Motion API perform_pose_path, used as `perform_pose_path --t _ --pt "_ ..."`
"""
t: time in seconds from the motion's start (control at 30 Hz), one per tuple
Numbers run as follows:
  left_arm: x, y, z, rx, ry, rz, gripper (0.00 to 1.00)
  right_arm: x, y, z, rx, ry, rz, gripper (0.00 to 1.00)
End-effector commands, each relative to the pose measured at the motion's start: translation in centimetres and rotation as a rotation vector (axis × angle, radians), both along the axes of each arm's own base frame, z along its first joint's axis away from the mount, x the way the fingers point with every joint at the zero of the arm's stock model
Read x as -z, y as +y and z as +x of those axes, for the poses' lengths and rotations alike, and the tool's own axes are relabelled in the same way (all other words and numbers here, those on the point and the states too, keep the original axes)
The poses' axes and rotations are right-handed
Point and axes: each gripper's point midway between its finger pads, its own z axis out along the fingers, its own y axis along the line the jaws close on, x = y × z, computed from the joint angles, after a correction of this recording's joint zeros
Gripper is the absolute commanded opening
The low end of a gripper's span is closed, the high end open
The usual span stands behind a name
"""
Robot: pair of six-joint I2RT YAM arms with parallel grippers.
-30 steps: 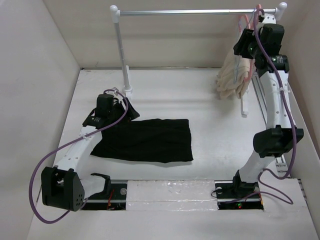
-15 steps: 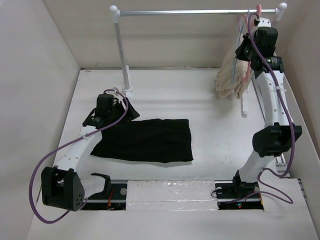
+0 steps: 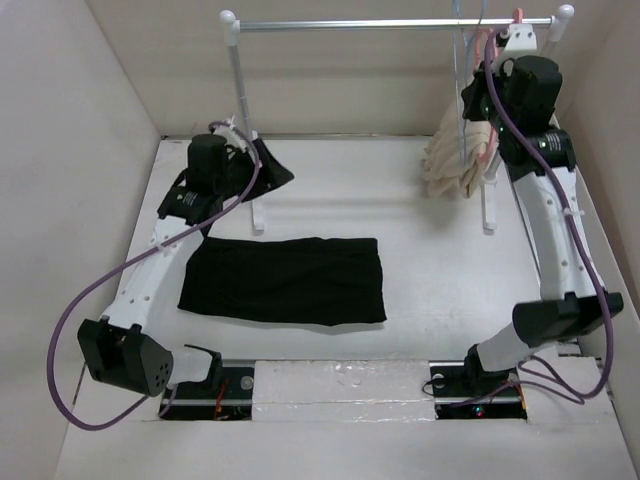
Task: Place the trousers on the hanger
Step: Pick up the hanger from the clothesline, then place the trousers on the hanger.
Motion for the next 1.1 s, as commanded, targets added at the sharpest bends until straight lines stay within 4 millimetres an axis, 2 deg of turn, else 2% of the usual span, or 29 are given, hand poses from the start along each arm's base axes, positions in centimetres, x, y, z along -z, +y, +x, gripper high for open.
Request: perform_pose_path --t 0.0,0.03,0.1,0.13,0.17,0.2,0.23,0.27,0.3,0.37,0.4,0.47,0.57,0.63,0.73,0.8,0.9,1.07 --pt "-8.7 -3.5 0.5 0.045 -0.194 -0.031 0.66 -0.1 1.1 -2.5 -0.017 -0.040 -0.069 0.00" --pt "-9.7 -6.3 -0.8 0.109 -0.211 -0.035 0.66 0.4 1.4 -3.1 -0.019 -0.030 -0.076 0.00" --pt "-12.3 -8.7 -1.3 0.127 -0.261 -0.040 0.68 2.9 2.5 -4.5 -0.035 0.019 -0.102 0.00" --pt "-12.9 -11.1 -2.7 0.183 -0.270 -0.050 0.69 3.7 2.8 -5.1 -0.040 0.033 -0.107 0.00" --pt "-13.5 -12.2 -3.2 0.198 -0.278 -0.056 0.69 4.4 3.2 -5.6 -0.046 0.048 -0.117 0.00" --pt "-14.7 -13.1 -3.1 0.185 -0.302 -0.054 0.70 5.8 3.9 -6.5 -0.058 0.073 -0.137 0.00" --pt "-15.7 -14.8 -3.8 0.200 -0.330 -0.034 0.70 7.7 4.8 -7.5 -0.075 0.117 -0.159 0.00" --pt "-15.6 -15.4 -4.4 0.205 -0.333 -0.030 0.70 7.7 4.8 -7.5 -0.075 0.117 -0.160 0.00" --pt "-15.7 -16.3 -4.1 0.195 -0.332 -0.010 0.71 8.6 5.3 -8.0 -0.082 0.139 -0.171 0.00" --pt "-15.4 -18.1 -4.8 0.224 -0.330 0.004 0.71 10.8 7.1 -9.3 -0.132 0.178 -0.187 0.00" --pt "-14.7 -18.9 -4.4 0.217 -0.319 0.019 0.71 11.5 7.3 -9.7 -0.130 0.193 -0.196 0.00" --pt "-13.6 -19.8 -3.7 0.193 -0.305 0.037 0.71 13.7 9.2 -11.3 -0.174 0.231 -0.216 0.00" --pt "-11.9 -20.2 -2.5 0.157 -0.276 0.062 0.71 14.6 10.2 -12.4 -0.196 0.245 -0.223 0.00" --pt "-10.2 -20.8 -2.1 0.143 -0.243 0.092 0.71 15.0 10.7 -12.8 -0.213 0.250 -0.215 0.00" --pt "-8.3 -20.6 -1.2 0.080 -0.202 0.108 0.69 15.5 10.8 -13.3 -0.223 0.257 -0.217 0.00" --pt "-7.7 -20.1 -0.7 0.029 -0.191 0.109 0.62 15.5 11.2 -13.8 -0.240 0.256 -0.222 0.00" --pt "-7.5 -19.6 -0.1 -0.022 -0.193 0.107 0.59 15.6 11.4 -14.2 -0.250 0.254 -0.225 0.00" --pt "-7.3 -20.8 0.1 -0.015 -0.188 0.094 0.59 15.3 12.6 -14.8 -0.292 0.242 -0.219 0.00"
